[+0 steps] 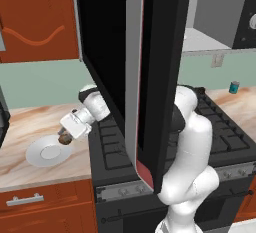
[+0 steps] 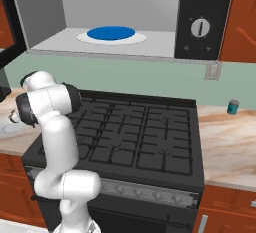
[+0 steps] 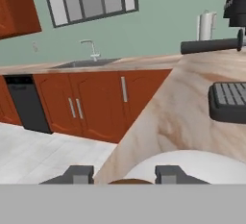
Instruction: Pick the egg from the microwave and place it on plate located on the counter.
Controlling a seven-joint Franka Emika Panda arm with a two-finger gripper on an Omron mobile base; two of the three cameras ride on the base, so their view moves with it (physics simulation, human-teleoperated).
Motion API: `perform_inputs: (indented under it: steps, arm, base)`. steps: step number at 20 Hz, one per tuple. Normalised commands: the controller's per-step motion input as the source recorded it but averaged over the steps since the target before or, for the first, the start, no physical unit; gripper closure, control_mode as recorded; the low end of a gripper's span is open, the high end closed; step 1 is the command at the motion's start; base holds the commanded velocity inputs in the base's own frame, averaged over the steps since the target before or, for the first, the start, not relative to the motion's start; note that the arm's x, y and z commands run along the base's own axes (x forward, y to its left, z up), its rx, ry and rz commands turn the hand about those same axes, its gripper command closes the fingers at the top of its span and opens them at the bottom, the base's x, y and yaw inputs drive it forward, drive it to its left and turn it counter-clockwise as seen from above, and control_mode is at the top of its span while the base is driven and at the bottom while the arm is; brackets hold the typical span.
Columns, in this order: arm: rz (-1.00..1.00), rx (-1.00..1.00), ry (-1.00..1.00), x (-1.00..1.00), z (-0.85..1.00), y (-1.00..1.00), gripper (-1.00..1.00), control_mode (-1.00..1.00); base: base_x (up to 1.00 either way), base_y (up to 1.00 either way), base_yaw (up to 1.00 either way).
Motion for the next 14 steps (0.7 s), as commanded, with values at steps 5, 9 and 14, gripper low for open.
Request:
perform_inputs:
  steps: [5,9,14]
  arm:
    - [0.0,0.0,-0.01,0.6,-0.53,0.23,1.0,-1.0]
    - [0.0,0.0,0.0,0.62,-0.67,0.09,1.0,-1.0]
    - [-0.05,0.0,0.0,0.42,-0.42,0.62,1.0,-1.0]
  base:
    - [0.0,0.0,0.0]
    - [0.0,0.0,0.0]
    - [0.0,0.0,0.0]
